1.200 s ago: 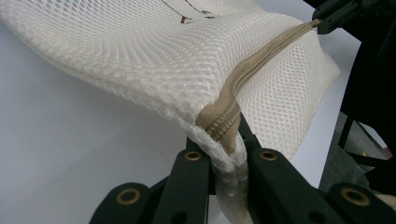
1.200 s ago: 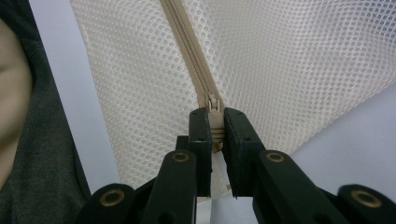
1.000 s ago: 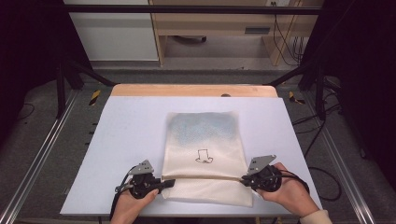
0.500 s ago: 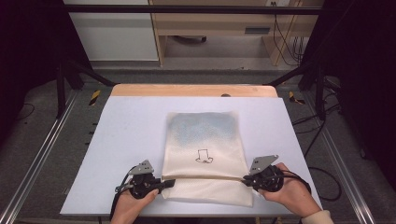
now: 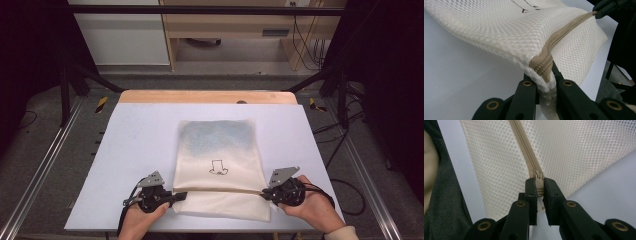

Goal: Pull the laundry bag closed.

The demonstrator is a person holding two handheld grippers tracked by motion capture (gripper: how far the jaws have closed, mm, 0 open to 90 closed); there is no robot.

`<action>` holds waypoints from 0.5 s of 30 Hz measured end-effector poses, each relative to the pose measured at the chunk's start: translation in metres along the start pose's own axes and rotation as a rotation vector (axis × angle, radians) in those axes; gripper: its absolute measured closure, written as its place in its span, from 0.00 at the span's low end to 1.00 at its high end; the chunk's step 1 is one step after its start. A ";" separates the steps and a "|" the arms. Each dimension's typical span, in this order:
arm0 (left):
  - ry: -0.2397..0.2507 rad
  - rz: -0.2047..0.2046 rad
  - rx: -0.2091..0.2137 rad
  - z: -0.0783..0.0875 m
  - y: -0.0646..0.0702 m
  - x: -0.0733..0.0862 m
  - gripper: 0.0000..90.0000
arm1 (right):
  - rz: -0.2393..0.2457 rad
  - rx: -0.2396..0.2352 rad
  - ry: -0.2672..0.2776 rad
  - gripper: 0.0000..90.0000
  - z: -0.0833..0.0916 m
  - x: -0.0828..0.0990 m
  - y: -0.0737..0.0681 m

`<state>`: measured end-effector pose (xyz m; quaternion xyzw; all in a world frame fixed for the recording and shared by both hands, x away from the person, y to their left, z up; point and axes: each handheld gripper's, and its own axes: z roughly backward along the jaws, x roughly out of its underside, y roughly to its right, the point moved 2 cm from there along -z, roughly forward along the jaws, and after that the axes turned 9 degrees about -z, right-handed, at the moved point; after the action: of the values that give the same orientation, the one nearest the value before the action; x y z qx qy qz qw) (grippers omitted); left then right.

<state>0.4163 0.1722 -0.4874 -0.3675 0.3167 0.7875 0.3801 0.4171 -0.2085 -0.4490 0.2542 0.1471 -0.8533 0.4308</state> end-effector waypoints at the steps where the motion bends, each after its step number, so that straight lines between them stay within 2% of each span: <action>1: 0.001 0.000 0.000 0.000 0.000 0.000 0.97 | -0.002 -0.002 0.001 0.91 0.000 0.000 0.000; 11: 0.004 0.002 -0.005 0.002 -0.001 0.000 0.97 | -0.004 -0.005 -0.001 0.91 -0.004 0.005 0.001; 15: 0.003 0.002 -0.006 0.002 -0.001 0.000 0.97 | -0.026 -0.010 -0.004 0.91 -0.006 0.008 0.000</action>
<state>0.4163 0.1739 -0.4864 -0.3697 0.3154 0.7882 0.3776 0.4150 -0.2109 -0.4578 0.2485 0.1538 -0.8585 0.4215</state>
